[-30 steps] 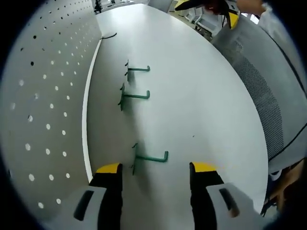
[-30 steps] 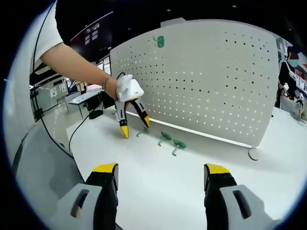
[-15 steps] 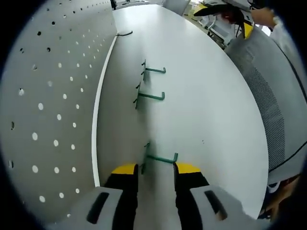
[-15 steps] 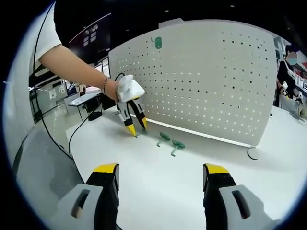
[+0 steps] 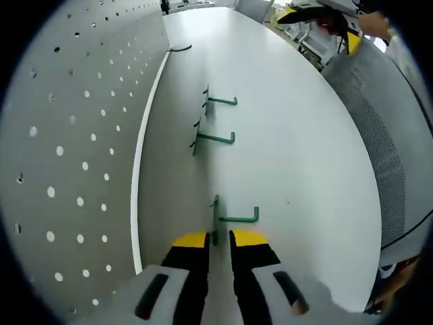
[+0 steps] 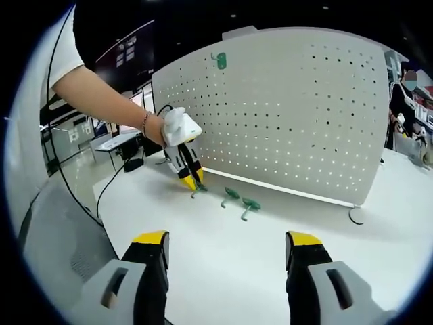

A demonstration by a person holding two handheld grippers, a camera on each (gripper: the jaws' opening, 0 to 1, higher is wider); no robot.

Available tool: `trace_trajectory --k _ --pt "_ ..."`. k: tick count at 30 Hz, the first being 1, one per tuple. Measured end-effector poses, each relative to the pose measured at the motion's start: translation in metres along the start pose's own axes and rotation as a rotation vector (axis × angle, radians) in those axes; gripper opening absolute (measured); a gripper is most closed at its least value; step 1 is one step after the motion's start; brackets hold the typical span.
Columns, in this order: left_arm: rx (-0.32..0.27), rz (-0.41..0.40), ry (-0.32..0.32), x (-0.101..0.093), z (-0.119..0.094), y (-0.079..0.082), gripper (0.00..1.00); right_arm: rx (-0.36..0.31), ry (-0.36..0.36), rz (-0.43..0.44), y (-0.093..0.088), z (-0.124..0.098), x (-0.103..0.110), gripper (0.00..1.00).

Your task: Insert the hook assembly into the mounting plate slot until the hook locks in place.

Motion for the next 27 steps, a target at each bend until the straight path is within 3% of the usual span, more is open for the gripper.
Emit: trace_trajectory --k 19,27 --pt "0.018 -0.046 0.049 0.0004 0.0016 0.0021 0.04 -0.002 -0.004 0.006 0.0001 -0.0009 -0.0007 0.66" --pt "0.008 -0.063 0.04 0.0026 0.0017 0.0013 0.03 0.001 -0.003 0.004 -0.0003 -0.0009 -0.0006 0.66"
Point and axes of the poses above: the point that each gripper's makers call its tool centre point, and the gripper's own axes: z roughly forward along the fingers, x roughly to its left, y roughly out of its top, the point moved 6 cm from there along -z, roughly backward along the fingers, and after that the axes turned 2 degrees about x, right-handed, at the moved point
